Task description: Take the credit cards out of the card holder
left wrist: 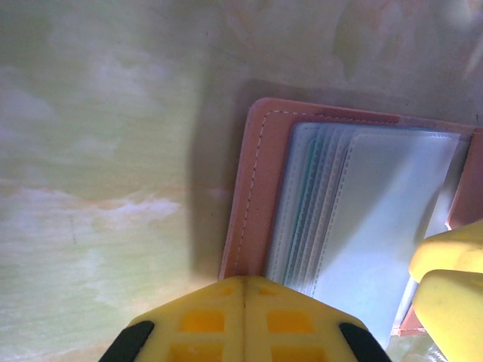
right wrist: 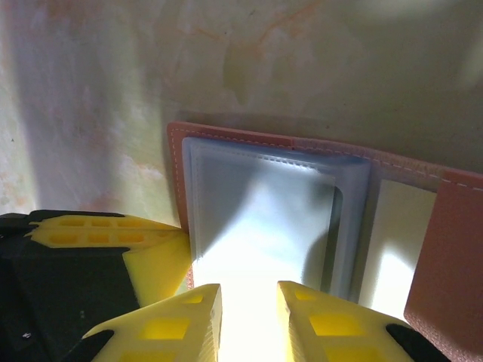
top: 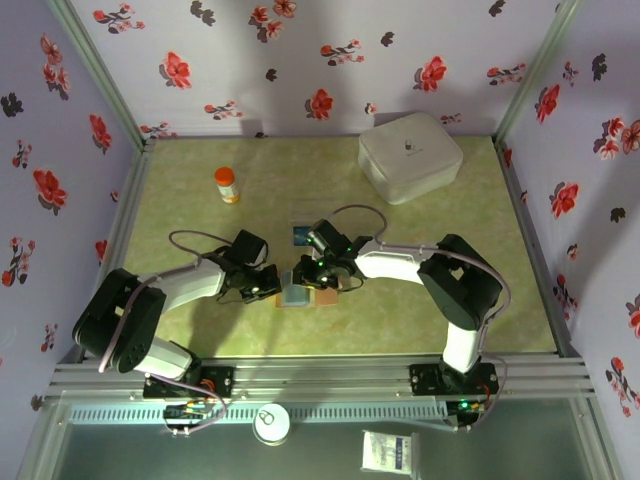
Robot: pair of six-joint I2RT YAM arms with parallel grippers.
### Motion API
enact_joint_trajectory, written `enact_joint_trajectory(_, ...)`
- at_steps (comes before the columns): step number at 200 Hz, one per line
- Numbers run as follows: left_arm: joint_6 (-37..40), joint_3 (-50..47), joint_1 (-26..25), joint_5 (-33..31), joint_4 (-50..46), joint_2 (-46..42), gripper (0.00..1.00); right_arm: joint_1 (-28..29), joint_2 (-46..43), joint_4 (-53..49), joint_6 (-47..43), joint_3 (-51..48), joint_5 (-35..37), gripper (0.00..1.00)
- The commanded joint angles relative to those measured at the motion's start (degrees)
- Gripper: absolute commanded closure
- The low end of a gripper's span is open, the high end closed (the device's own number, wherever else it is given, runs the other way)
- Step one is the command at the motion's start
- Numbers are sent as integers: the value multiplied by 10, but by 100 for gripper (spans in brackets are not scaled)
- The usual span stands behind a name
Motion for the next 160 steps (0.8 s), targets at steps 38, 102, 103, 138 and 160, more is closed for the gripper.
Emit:
enact_joint_trajectory(38, 14, -2, -3, -20, -15, -3, 100, 4, -2, -37, -6, 3, 21, 75)
enact_joint_trajectory(102, 14, -6, -3, -23, -19, -9, 100, 1, -18, -49, -12, -7, 40, 77)
enact_joint_trajectory(103, 14, -5, -3, -23, -19, -9, 100, 1, -18, -49, -12, -7, 40, 77)
enact_joint_trajectory(138, 15, 0, -3, -24, -23, -10, 100, -2, -24, -48, -14, -14, 42, 78)
enact_joint_trajectory(160, 16, 3, -3, -24, -26, -11, 100, -4, -28, -47, -15, -19, 43, 79)
